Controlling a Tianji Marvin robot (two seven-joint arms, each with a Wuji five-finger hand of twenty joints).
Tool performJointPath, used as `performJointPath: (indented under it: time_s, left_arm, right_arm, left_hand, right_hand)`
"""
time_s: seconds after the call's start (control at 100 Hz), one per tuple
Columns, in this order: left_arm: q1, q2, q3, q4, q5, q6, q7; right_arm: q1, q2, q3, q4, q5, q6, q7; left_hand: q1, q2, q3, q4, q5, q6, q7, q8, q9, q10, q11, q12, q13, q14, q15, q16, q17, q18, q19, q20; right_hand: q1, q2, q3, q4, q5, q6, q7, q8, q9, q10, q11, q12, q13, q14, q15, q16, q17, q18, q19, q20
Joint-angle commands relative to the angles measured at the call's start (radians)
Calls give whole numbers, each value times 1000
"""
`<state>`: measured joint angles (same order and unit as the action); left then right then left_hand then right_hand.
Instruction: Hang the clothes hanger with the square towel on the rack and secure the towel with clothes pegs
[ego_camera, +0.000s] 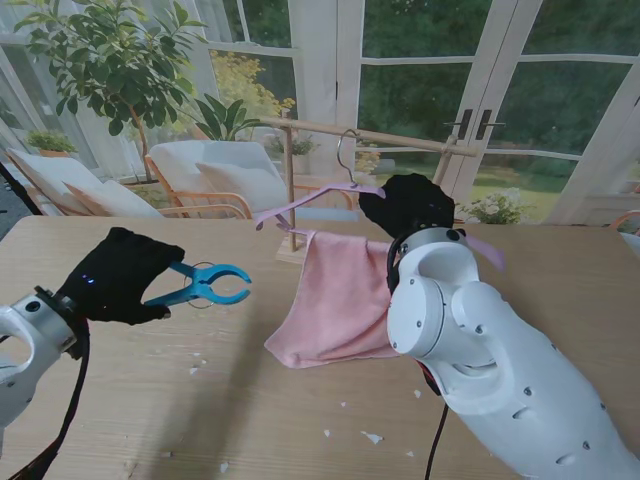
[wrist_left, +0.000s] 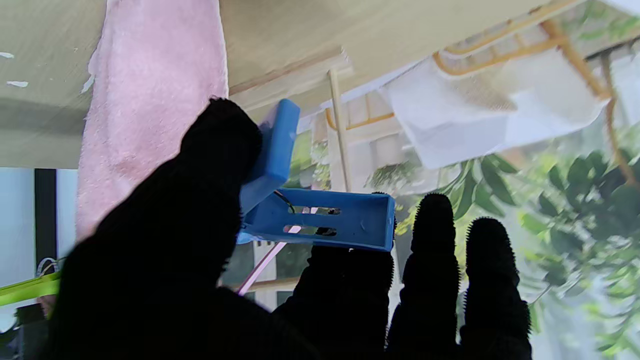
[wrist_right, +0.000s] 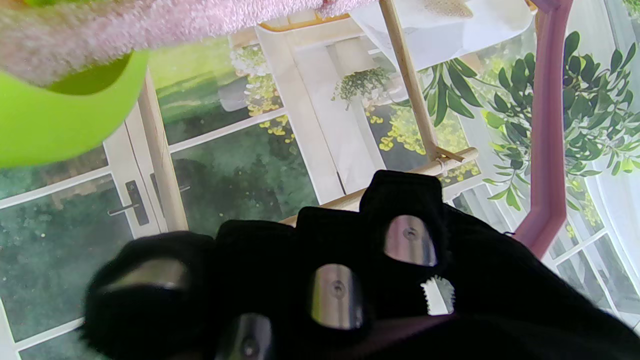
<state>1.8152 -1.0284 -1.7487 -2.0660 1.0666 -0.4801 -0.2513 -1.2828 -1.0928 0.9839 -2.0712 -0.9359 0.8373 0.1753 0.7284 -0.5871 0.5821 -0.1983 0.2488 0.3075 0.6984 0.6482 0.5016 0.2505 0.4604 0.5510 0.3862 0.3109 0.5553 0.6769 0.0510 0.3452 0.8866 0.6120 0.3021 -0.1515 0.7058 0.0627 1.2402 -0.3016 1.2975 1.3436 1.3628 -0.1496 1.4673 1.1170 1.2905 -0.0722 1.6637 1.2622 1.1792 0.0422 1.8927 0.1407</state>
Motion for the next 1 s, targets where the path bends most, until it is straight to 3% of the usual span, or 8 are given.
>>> performJointPath:
  time_s: [0.0, 0.34, 0.48, 0.71, 0.99]
  left_arm:
    - [-19, -2, 21, -35, 11, -5, 0]
    - [-74, -7, 150, -58, 224, 69, 147]
    - [-103, -3, 209, -51, 334, 118, 214]
    - [-152, 3, 299, -50, 452, 200, 238]
    - [-177, 7, 372, -66, 557, 260, 197]
  right_arm:
    - [1, -6, -2, -13, 2, 7, 12]
    - [-3, -6, -10, -30, 2, 17, 13]
    - [-2, -8, -19, -31, 1, 16, 9]
    - [4, -10, -38, -34, -1, 17, 3]
    - [5, -15, -54, -46, 0, 14, -12]
  left_hand:
    - [178, 121, 188, 38, 121, -66, 229, 51, 130, -30, 98, 16, 28, 17, 13, 5, 6, 33, 43, -14]
    - [173, 99, 210, 38, 145, -61, 238, 59, 173, -18, 107, 50, 74, 40, 46, 23, 53, 68, 106, -3]
    - [166, 84, 222, 33, 163, -58, 248, 65, 209, -17, 117, 129, 113, 52, 99, 64, 82, 88, 155, 15]
    - [188, 67, 207, 31, 188, -55, 300, 77, 290, -3, 118, 221, 182, 82, 183, 129, 139, 120, 225, 63]
    - [185, 76, 199, 34, 204, -49, 311, 85, 344, -15, 157, 308, 230, 81, 244, 181, 184, 135, 273, 113]
  right_hand:
    - [16, 65, 10, 62, 46, -18, 19, 32, 81, 56, 71, -5, 24, -68, 179, 53, 73, -131, 201, 1131]
    - [21, 66, 4, 61, 44, -18, 18, 32, 81, 56, 71, -5, 24, -68, 179, 52, 73, -134, 201, 1130]
    - [22, 66, 3, 61, 44, -17, 18, 33, 81, 56, 71, -5, 25, -70, 178, 52, 73, -135, 201, 1129]
    - [23, 67, 1, 62, 44, -17, 18, 33, 81, 56, 71, -4, 25, -71, 178, 52, 73, -136, 201, 1129]
    - [23, 67, 0, 63, 44, -17, 18, 33, 81, 56, 71, -4, 25, -71, 178, 52, 73, -137, 201, 1128]
